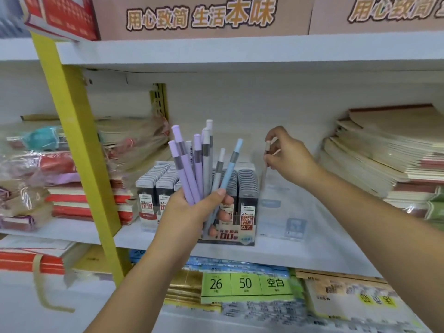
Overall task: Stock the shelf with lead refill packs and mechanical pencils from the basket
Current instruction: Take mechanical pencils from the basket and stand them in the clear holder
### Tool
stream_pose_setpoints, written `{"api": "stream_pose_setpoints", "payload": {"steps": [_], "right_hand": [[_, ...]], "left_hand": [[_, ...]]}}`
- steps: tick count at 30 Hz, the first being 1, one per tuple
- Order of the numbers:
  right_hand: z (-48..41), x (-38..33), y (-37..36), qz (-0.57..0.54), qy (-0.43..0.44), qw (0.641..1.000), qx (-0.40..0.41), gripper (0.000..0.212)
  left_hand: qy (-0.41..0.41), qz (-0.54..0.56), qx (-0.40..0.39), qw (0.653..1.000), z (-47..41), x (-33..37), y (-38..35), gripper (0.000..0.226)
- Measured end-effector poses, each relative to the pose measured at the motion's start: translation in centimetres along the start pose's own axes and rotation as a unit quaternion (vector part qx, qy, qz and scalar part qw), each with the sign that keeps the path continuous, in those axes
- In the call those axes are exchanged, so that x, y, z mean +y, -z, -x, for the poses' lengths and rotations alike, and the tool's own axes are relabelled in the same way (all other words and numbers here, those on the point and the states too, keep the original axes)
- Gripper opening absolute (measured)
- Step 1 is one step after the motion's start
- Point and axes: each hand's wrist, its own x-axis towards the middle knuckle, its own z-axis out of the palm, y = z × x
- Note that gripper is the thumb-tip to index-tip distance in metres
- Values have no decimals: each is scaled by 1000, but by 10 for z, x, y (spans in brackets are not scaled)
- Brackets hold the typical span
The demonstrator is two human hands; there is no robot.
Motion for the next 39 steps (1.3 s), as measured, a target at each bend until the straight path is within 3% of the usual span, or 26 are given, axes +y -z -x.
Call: {"api": "stream_pose_setpoints", "payload": {"steps": [7, 12, 18, 31, 39], "right_hand": [[-3, 0, -1, 39, 27, 999, -13, 36], [-4, -2, -3, 47, 20, 999, 9, 29], [-3, 1, 2, 44, 13, 999, -6, 29], [-15, -6, 8, -23, -34, 997, -61, 30], [-6, 3, 6, 18, 15, 1000, -21, 29]], "left_hand": [[-1, 9, 5, 1000, 0, -1, -2, 19], [6, -3, 12, 1000, 2, -3, -4, 38], [13, -21, 12, 1000, 4, -4, -5, 20], [18, 4, 14, 1000, 10, -3, -7, 18], [23, -5, 13, 1000, 11, -8, -5, 20]]}}
